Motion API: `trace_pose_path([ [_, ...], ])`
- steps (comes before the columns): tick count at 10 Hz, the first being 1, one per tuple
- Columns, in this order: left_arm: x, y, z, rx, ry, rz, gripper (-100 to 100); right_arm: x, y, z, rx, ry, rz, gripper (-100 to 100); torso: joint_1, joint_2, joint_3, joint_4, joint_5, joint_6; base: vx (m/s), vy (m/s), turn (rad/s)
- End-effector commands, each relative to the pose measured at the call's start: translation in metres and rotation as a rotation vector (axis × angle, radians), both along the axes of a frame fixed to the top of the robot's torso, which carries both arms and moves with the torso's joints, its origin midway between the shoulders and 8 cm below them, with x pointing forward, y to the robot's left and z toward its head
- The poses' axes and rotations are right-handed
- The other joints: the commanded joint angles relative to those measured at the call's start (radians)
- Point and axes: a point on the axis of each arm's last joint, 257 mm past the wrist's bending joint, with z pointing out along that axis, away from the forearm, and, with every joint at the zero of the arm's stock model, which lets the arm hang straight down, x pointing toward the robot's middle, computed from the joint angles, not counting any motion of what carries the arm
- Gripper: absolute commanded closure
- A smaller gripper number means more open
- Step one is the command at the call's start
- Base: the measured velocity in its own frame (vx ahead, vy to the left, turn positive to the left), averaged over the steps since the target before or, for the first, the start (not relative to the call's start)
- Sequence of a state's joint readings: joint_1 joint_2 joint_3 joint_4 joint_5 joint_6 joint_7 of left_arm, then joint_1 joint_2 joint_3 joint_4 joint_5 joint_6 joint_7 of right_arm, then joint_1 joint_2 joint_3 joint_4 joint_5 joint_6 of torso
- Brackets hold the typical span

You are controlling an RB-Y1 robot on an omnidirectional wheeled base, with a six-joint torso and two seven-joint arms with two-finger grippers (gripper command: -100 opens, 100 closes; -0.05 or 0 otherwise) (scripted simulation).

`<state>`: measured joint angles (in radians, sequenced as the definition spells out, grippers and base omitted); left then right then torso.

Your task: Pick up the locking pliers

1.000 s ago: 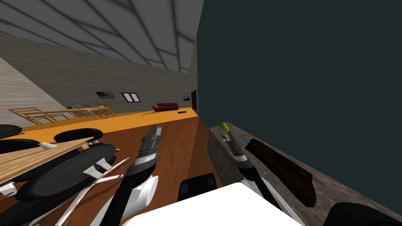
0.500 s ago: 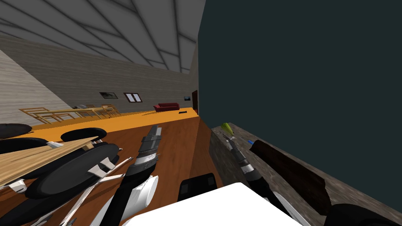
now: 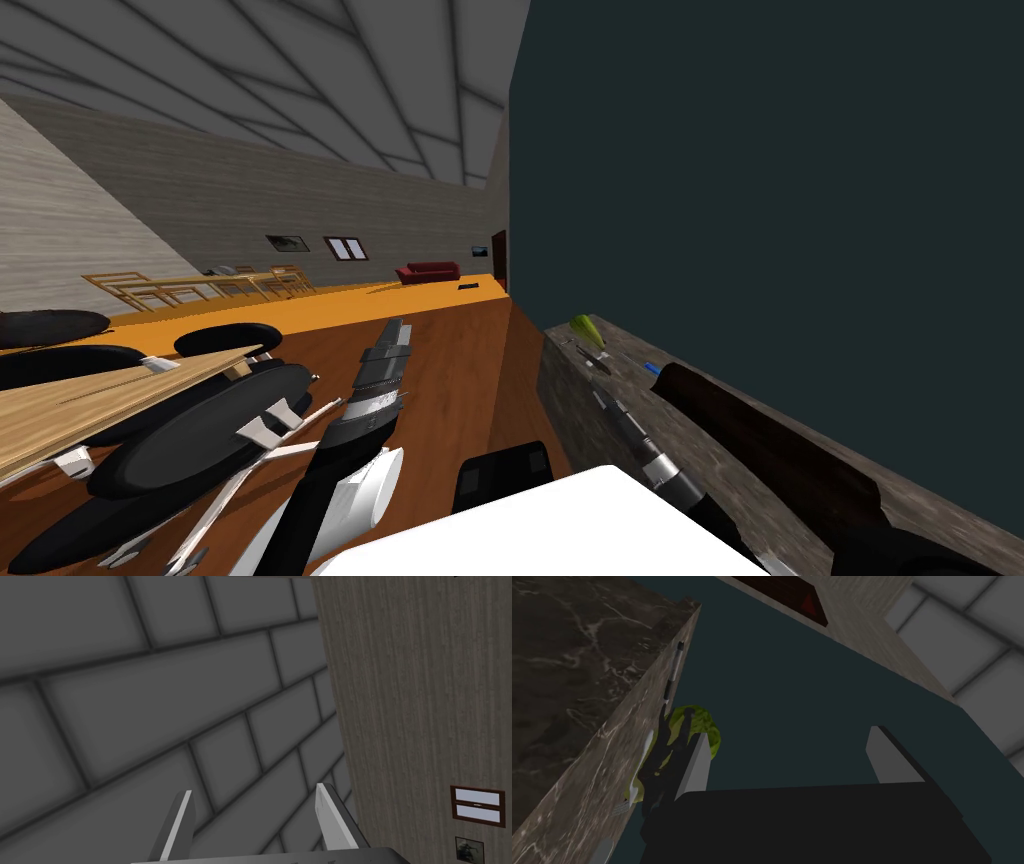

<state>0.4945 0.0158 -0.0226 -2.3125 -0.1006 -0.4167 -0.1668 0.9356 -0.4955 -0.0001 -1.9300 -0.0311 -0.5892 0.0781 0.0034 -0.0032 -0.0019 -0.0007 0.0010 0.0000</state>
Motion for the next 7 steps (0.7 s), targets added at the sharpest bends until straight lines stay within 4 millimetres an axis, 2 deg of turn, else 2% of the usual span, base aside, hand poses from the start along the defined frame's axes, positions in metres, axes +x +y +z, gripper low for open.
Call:
trace_pose_path([
  [1,0.0,0.0,0.0,0.0,0.0,0.0,0,-0.024,-0.014,-0.027,-0.043,0.102,0.001,-100,0.0,0.0,0.0,0.0,0.0,0.0,0.055,0.06,0.044],
  [2,0.0,0.0,0.0,0.0,0.0,0.0,0,-0.026,-0.014,-0.028,-0.049,0.108,0.008,-100,0.0,0.0,0.0,0.0,0.0,0.0,0.039,0.05,0.027],
  [3,0.0,0.0,0.0,0.0,0.0,0.0,0,-0.05,-0.028,-0.051,-0.085,0.192,0.009,-100,0.0,0.001,0.0,0.0,0.0,0.0,0.058,0.057,0.068],
  [4,0.0,0.0,0.0,0.0,0.0,0.0,0,-0.05,-0.028,-0.05,-0.091,0.195,0.017,-100,0.0,0.0,0.0,0.0,0.0,0.0,0.058,0.042,0.026],
  [6,0.0,0.0,0.0,0.0,0.0,0.0,0,-0.095,-0.051,-0.081,-0.166,0.337,0.038,-100,0.001,-0.001,-0.001,0.0,0.0,0.0,0.108,0.098,0.088],
  [7,0.0,0.0,0.0,0.0,0.0,0.0,0,-0.106,-0.058,-0.088,-0.181,0.372,0.042,-100,0.004,-0.004,-0.002,-0.001,0.001,0.0,0.097,0.094,0.033],
])
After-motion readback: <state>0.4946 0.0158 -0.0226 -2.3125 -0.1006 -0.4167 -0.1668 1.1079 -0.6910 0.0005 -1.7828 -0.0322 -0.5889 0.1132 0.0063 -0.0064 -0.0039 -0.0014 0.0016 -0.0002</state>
